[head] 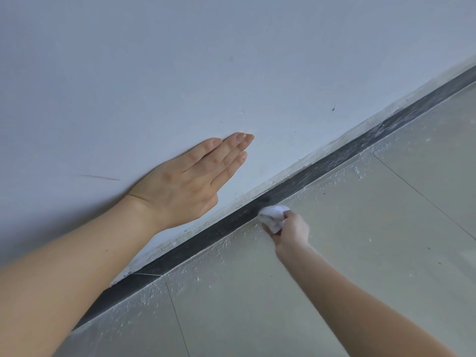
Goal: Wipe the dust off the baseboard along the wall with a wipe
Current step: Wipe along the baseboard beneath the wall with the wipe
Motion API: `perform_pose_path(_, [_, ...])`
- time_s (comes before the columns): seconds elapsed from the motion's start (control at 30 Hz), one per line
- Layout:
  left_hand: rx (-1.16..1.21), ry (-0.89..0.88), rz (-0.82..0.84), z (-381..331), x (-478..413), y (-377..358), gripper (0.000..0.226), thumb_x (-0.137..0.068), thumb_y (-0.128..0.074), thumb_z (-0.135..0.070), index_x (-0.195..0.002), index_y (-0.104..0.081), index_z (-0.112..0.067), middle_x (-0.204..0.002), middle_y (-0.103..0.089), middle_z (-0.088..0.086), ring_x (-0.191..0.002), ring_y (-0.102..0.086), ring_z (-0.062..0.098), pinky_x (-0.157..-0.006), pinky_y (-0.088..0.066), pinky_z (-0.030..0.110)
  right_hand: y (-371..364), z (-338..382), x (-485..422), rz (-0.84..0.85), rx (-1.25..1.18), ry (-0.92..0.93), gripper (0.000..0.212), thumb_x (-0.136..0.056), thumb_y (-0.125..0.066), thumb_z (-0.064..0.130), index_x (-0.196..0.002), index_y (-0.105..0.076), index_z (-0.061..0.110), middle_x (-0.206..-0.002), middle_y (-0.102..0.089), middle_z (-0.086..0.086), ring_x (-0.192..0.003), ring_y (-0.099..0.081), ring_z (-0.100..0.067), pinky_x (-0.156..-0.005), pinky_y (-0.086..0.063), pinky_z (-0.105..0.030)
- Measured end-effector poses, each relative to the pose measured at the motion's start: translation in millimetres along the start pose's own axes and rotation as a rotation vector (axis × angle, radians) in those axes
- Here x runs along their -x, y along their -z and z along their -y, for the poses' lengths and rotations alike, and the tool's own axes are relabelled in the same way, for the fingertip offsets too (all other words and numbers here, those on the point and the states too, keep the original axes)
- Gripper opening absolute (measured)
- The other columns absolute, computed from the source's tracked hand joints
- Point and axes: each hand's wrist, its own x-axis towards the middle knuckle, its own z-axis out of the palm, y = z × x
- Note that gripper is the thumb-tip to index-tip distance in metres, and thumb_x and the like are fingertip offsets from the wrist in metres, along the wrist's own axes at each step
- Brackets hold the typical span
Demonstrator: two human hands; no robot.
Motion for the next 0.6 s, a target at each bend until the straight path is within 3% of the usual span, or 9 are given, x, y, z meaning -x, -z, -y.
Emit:
perform_pose_path(0.07, [0.007, 0.0, 0.004, -0.6, 0.2, 0.5, 0.065, -0.092, -0.026, -0.028, -0.149, -0.02, 0.002, -0.157, -0.017, 0.018, -0.145, -0.018, 0.026, -0.117, -0.013, 0.039, -11.4, -30.6, 26.5, 0.16, 0.16, -0.099, 0.016, -0.09, -0.04, 0.002, -0.081, -0.052, 0.007, -0.078, -0.054, -0.015, -0.065, -0.055, -0.028, -0.08, -0.053, -0.044])
perform_pose_path(0.17, [0.005, 0.001, 0.008, 0.6, 0.4, 1.5, 0.064, -0.092, -0.025, -0.026, -0.149, -0.02, 0.002, -0.157, -0.016, 0.018, -0.145, -0.018, 0.026, -0.117, -0.013, 0.039, -28.4, -58.7, 57.5, 0.324, 0.265, -0.23, 0.023, -0.091, -0.036, -0.003, -0.074, -0.048, 0.008, -0.068, -0.048, -0.008, -0.059, -0.047, -0.018, -0.071, -0.05, -0.033])
perform_pose_path(0.27, [-0.013, -0.007, 0.006, 1.7, -0.1, 2.0, 0.065, -0.092, -0.025, -0.027, -0.149, -0.019, 0.002, -0.157, -0.016, 0.018, -0.145, -0.016, 0.027, -0.117, -0.011, 0.039, -39.3, -42.0, 46.4, 0.261, 0.208, -0.225, 0.031, -0.091, -0.029, -0.002, -0.072, -0.053, 0.006, -0.057, -0.052, -0.008, -0.045, -0.048, -0.016, -0.051, -0.048, -0.025])
perform_pose_path(0.33, [-0.012, -0.011, 0.0, 1.3, -0.7, 2.1, 0.065, -0.091, -0.027, -0.027, -0.149, -0.02, 0.002, -0.157, -0.017, 0.017, -0.145, -0.018, 0.026, -0.117, -0.014, 0.038, -38.9, -17.4, 28.6, 0.171, 0.2, -0.16, 0.034, -0.088, -0.028, -0.003, -0.084, -0.061, 0.003, -0.055, -0.054, -0.009, -0.029, -0.046, -0.013, -0.037, -0.043, -0.017])
perform_pose_path(0.37, [-0.009, -0.012, -0.004, 1.1, -0.8, 1.9, 0.065, -0.091, -0.028, -0.027, -0.149, -0.021, 0.001, -0.157, -0.018, 0.017, -0.145, -0.019, 0.026, -0.117, -0.017, 0.038, -33.6, -5.7, 20.2, 0.139, 0.207, -0.117, 0.035, -0.086, -0.029, -0.004, -0.089, -0.064, 0.002, -0.056, -0.056, -0.011, -0.024, -0.045, -0.013, -0.036, -0.042, -0.015])
perform_pose_path(0.47, [-0.007, -0.012, -0.01, 1.6, 0.1, 1.5, 0.064, -0.092, -0.026, -0.027, -0.149, -0.022, 0.001, -0.157, -0.019, 0.017, -0.144, -0.02, 0.025, -0.116, -0.02, 0.037, -14.5, 36.6, 15.8, 0.075, 0.116, 0.005, 0.034, -0.086, -0.029, -0.009, -0.069, -0.056, 0.003, -0.044, -0.056, -0.009, -0.021, -0.041, -0.009, -0.042, -0.044, -0.02])
perform_pose_path(0.5, [-0.018, -0.013, -0.01, 1.8, 0.2, 1.5, 0.063, -0.093, -0.025, -0.027, -0.149, -0.021, 0.001, -0.157, -0.019, 0.017, -0.144, -0.019, 0.026, -0.116, -0.019, 0.037, -9.4, 50.6, 14.4, 0.049, 0.046, 0.053, 0.036, -0.087, -0.027, -0.009, -0.068, -0.054, 0.004, -0.042, -0.056, -0.007, -0.024, -0.043, -0.009, -0.047, -0.044, -0.02])
perform_pose_path(0.6, [-0.04, -0.015, 0.005, 2.7, -0.5, 1.9, 0.062, -0.094, -0.022, -0.027, -0.15, -0.02, 0.001, -0.157, -0.017, 0.017, -0.145, -0.018, 0.026, -0.116, -0.017, 0.038, 1.0, 70.9, 13.1, -0.001, -0.164, 0.118, 0.033, -0.089, -0.03, -0.006, -0.071, -0.056, 0.004, -0.065, -0.06, -0.01, -0.05, -0.051, -0.015, -0.054, -0.047, -0.021])
